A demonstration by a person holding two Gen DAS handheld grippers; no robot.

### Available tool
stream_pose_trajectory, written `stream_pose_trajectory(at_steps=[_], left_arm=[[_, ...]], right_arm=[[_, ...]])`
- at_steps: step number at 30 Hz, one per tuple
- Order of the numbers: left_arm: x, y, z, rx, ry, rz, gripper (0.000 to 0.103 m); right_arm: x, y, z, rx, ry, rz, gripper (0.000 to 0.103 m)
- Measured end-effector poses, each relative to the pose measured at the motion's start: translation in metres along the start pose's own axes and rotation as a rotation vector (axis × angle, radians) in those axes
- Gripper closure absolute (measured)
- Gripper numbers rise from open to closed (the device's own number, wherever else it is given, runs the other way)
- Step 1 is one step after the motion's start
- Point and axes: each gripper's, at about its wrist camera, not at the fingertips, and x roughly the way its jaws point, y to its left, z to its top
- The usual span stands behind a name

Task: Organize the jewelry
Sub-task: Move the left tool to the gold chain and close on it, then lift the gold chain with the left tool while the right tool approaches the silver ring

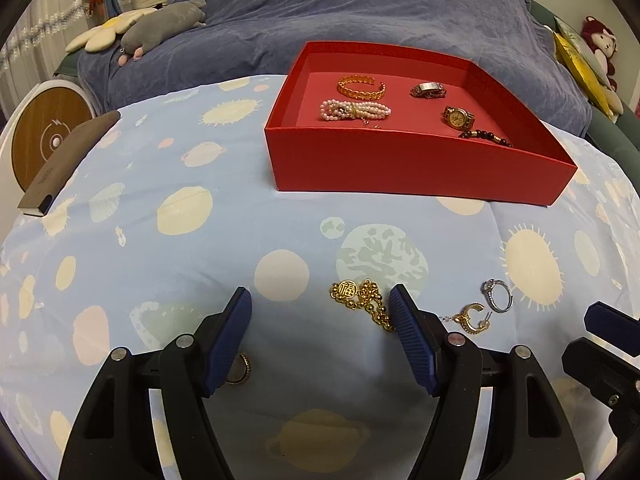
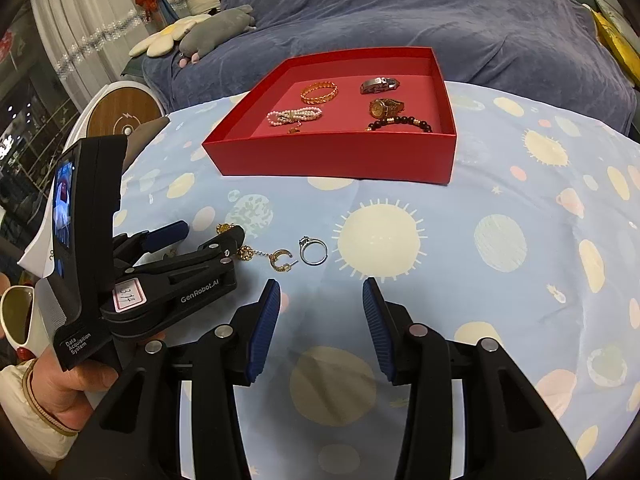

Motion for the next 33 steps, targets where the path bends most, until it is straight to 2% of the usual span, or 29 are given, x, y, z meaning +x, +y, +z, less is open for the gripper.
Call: stream_pose_trajectory(at_steps=[5,10,14,15,16,20,21,25,33], left_arm=[[-0.002,0.002,-0.003,0.007,-0.002,-0.002,0.037],[-0.005,0.004,-0.005,0.021,-0.01,-0.007,0.053],[-0.007,0.004,-0.006,0.035,-0.014,-0.018,0.077],[-0.008,0.003,-0.006,0.037,-0.014,-0.027,0.088],[-0.008,0.003,-0.005,0.039,-0.012,-0.034,0.094],[-0.009,0.003,-0.005,0.037,-0.008,-0.061,0.096],[-0.009,0.003,-0.005,0.037,-0.006,-0.071,0.1],[-0.015,0.005,-0.004,0.008,0.007,-0.142,0.101],[-0.049,0.022,0.008,-0.052,-0.045,-0.237,0.101]], right_arm=[[0.003,0.003,-0.001,-0.004,0.006,-0.002,0.062],[0.004,0.005,-0.002,-0.011,0.009,-0.004,0.062],[0.005,0.005,-0.003,-0.013,0.01,-0.005,0.062],[0.005,0.006,-0.003,-0.014,0.011,-0.005,0.062],[0.005,0.006,-0.003,-0.016,0.012,-0.005,0.062],[0.006,0.006,-0.004,-0.017,0.013,-0.006,0.062],[0.006,0.006,-0.004,-0.017,0.013,-0.006,0.062],[0.007,0.006,-0.003,-0.015,0.01,-0.006,0.062],[0.007,0.005,-0.001,-0.016,0.01,-0.005,0.062]])
